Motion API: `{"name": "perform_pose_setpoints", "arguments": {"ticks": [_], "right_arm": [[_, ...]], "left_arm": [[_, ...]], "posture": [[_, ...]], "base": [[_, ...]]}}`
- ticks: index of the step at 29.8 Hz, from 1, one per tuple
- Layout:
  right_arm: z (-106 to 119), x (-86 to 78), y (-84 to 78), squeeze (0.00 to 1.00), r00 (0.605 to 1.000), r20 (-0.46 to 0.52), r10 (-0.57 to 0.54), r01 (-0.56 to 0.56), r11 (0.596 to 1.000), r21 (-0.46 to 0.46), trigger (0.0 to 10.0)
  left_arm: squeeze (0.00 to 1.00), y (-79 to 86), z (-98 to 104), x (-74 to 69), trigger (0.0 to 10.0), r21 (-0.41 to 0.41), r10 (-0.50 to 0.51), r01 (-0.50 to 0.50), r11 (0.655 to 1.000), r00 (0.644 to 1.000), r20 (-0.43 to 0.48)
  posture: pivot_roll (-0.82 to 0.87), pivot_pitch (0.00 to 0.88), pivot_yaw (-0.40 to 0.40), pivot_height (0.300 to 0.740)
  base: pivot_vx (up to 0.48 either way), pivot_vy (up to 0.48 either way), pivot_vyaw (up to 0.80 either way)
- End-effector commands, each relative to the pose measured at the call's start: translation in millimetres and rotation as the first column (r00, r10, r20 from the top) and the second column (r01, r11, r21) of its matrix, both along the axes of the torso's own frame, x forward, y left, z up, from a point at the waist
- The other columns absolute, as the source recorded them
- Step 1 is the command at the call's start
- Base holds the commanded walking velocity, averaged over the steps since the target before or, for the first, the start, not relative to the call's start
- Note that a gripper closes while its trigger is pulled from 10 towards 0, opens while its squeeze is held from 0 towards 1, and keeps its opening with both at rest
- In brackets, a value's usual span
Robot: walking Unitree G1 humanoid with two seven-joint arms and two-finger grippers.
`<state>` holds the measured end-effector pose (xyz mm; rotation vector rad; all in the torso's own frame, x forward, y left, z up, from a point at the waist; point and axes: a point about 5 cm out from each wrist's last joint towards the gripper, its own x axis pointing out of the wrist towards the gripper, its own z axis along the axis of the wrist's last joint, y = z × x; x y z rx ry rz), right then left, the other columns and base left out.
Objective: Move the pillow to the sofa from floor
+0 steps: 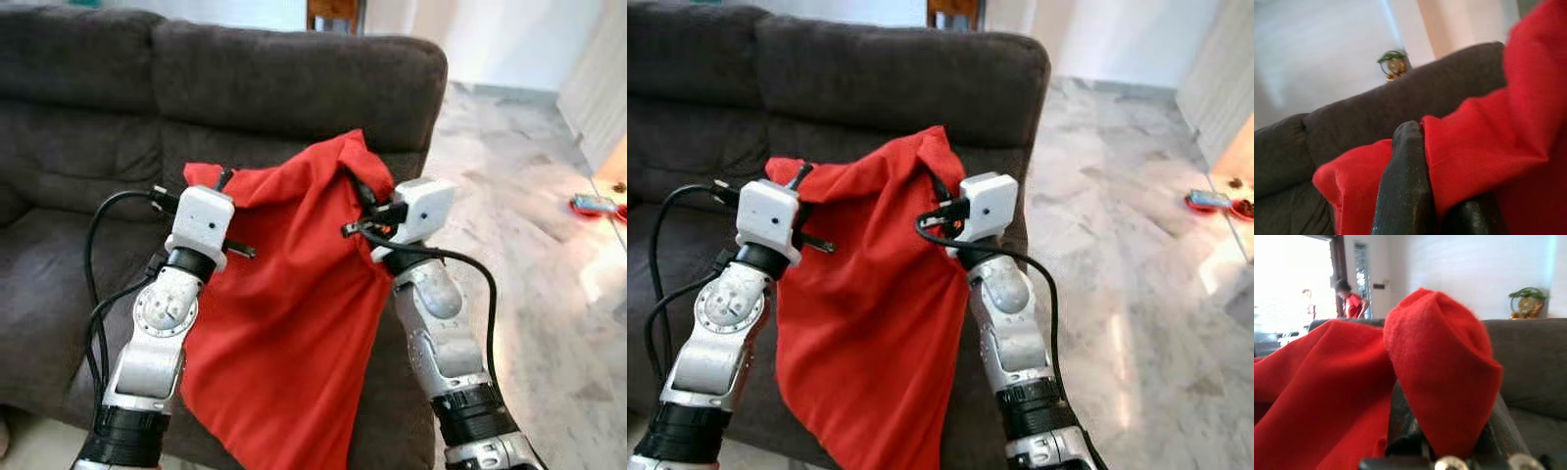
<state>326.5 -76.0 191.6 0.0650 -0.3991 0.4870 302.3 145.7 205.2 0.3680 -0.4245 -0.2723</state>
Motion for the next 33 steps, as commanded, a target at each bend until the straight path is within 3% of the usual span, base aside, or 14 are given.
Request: {"name": "perform_pose_setpoints", "arguments": {"ticks": [1,6,10,15,18,22,33], "right_arm": [[-5,-1.5,8.4,0.0,0.999,-0.017,0.038,-0.039,0.999,-0.028,10.0],[-4,-7.2,28.9,0.0,0.99,-0.004,0.14,-0.14,0.99,-0.029,10.0],[0,-8.0,35.3,0.0,0.985,0.013,0.17,-0.169,0.985,-0.025,10.0],[14,0.2,45.7,0.0,0.981,0.059,0.186,-0.186,0.983,0.001,10.0],[22,4.0,49.2,0.0,0.979,0.079,0.186,-0.188,0.982,0.011,10.0],[40,6.7,65.9,0.0,0.965,0.129,0.229,-0.233,0.972,0.015,10.0],[62,17.9,94.6,0.0,0.951,0.152,0.269,-0.277,0.96,0.035,10.0]], "left_arm": [[0.0,-12.1,-9,-1.5,10.0,0.029,-0.071,0.073,0.997,0.996,-0.051],[0.0,3.2,-6,1.1,10.0,0.052,-0.06,0.063,0.997,0.996,-0.062],[0.0,6.4,-1,2.4,10.0,0.047,-0.061,0.064,0.997,0.996,-0.058],[0.0,6.4,11,2.4,10.0,-0.002,-0.086,0.086,0.996,0.996,-0.034],[0.0,7.2,10,2.7,10.0,-0.002,-0.084,0.084,0.996,0.996,-0.035],[0.0,10.4,8,3.2,10.0,0.007,-0.076,0.076,0.997,0.996,-0.043],[0.0,17.1,9,1.9,10.0,0.011,-0.034,0.034,0.999,0.999,-0.027]], "posture": [[0.14,0.046,-0.018,0.74],[0.14,0.046,-0.02,0.74],[0.15,0.046,-0.02,0.74],[0.15,0.043,-0.023,0.74],[0.15,0.042,-0.023,0.74],[0.16,0.039,-0.028,0.74],[0.17,0.037,-0.046,0.74]], "base": [[0.0,0.0,0.0],[0.0,0.0,0.0],[0.0,0.0,0.0],[0.0,0.0,0.0],[0.0,0.0,0.0],[0.0,0.0,0.0],[0.0,0.0,0.0]]}}
